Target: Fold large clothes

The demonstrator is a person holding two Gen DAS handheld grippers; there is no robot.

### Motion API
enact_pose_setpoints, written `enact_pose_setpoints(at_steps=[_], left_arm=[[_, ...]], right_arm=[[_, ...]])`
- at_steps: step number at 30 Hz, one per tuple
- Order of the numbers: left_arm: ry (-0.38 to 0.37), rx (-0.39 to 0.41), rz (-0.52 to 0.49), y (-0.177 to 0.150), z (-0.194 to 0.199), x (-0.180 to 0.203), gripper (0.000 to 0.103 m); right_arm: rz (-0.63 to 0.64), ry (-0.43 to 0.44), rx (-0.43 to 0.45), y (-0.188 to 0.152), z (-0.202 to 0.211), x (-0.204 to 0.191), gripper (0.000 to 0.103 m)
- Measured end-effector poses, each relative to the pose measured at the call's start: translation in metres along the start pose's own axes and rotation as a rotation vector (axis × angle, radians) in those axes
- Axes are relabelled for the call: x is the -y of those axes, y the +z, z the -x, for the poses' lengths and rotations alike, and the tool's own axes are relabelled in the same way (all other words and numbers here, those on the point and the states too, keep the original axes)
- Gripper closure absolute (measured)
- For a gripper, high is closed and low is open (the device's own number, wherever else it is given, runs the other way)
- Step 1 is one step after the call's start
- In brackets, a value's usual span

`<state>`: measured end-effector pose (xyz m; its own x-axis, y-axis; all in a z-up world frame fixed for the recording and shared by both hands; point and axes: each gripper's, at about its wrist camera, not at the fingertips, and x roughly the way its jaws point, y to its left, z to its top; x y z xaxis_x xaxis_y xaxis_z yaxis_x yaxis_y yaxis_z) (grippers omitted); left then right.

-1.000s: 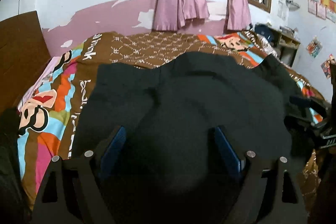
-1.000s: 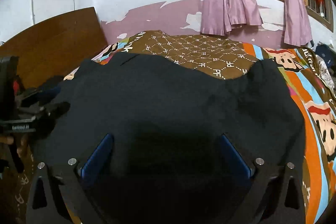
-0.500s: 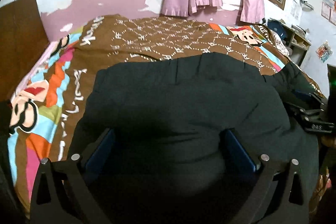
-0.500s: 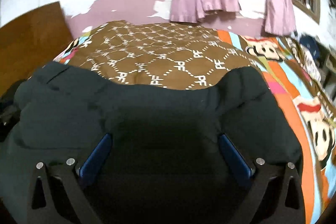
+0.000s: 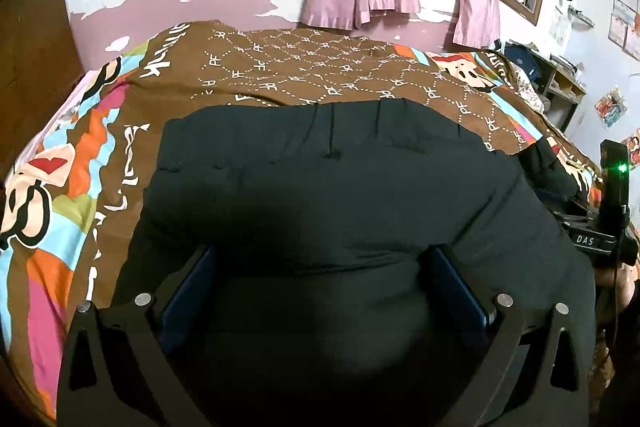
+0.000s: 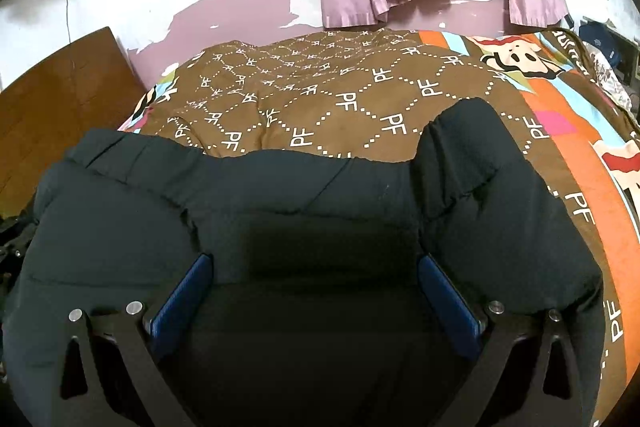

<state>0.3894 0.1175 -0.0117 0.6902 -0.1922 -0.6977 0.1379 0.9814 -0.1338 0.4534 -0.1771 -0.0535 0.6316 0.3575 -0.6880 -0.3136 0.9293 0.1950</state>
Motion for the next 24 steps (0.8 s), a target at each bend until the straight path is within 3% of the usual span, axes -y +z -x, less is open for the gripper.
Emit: enact_pose_setpoints(at_steps=[17, 24], left_arm=[[-0.002, 0.001, 0.0, 0.001, -0.003, -0.001, 0.001], [-0.018, 0.017, 0.008, 0.0, -0.003, -0.002, 0.001]], right_arm=[[0.01, -0.022, 0.009, -0.004, -0.001, -0.002, 0.0], [0.04, -0.082, 0.033, -0.007, 0.001, -0.011, 0.0]])
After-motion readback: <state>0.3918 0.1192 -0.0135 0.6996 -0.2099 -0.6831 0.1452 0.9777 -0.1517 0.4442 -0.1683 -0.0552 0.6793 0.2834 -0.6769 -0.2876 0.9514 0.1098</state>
